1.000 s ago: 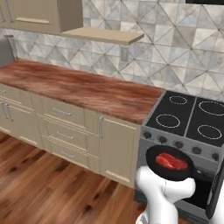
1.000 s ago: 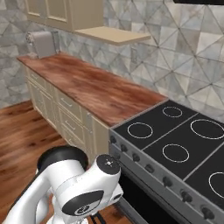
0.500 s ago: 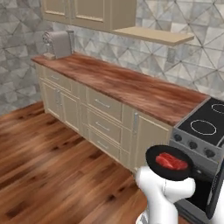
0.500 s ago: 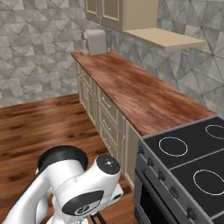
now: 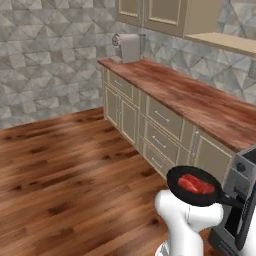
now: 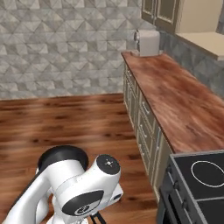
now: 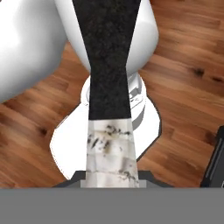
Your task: Pick up the pan with the steak in it and place it on the dining table. Then place the steak on the plate.
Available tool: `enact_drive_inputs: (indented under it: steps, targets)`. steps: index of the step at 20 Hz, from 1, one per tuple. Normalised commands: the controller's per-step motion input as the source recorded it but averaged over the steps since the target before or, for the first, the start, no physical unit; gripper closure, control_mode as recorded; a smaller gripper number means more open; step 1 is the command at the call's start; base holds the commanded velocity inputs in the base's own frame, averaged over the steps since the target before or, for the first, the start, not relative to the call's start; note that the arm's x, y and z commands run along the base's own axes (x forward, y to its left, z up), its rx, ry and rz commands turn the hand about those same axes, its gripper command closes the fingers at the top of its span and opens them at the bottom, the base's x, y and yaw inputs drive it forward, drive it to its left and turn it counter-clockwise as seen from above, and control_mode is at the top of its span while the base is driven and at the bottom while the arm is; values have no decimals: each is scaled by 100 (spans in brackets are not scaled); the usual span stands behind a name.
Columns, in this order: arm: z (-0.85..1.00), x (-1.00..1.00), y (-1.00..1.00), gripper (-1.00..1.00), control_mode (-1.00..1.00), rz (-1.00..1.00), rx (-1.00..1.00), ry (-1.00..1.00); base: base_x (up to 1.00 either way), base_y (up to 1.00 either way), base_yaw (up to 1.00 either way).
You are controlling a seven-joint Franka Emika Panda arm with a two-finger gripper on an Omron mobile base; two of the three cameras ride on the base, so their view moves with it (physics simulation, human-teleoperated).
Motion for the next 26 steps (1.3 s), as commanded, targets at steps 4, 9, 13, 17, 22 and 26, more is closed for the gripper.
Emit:
enact_drive_inputs:
  steps: [4, 9, 13, 17, 22, 26]
  targets:
    - [0, 0, 0, 100, 100, 0, 0, 0, -2, 0, 50]
    - [0, 0, 0, 100, 100, 0, 0, 0, -2, 0, 50]
    - [0, 0, 0, 100, 100, 0, 0, 0, -9, -10, 44]
    - [0, 0, 0, 100, 100, 0, 0, 0, -11, -7, 11]
    - [0, 0, 0, 100, 100, 0, 0, 0, -2, 0, 4]
    - [0, 0, 0, 100, 100, 0, 0, 0, -11, -1, 48]
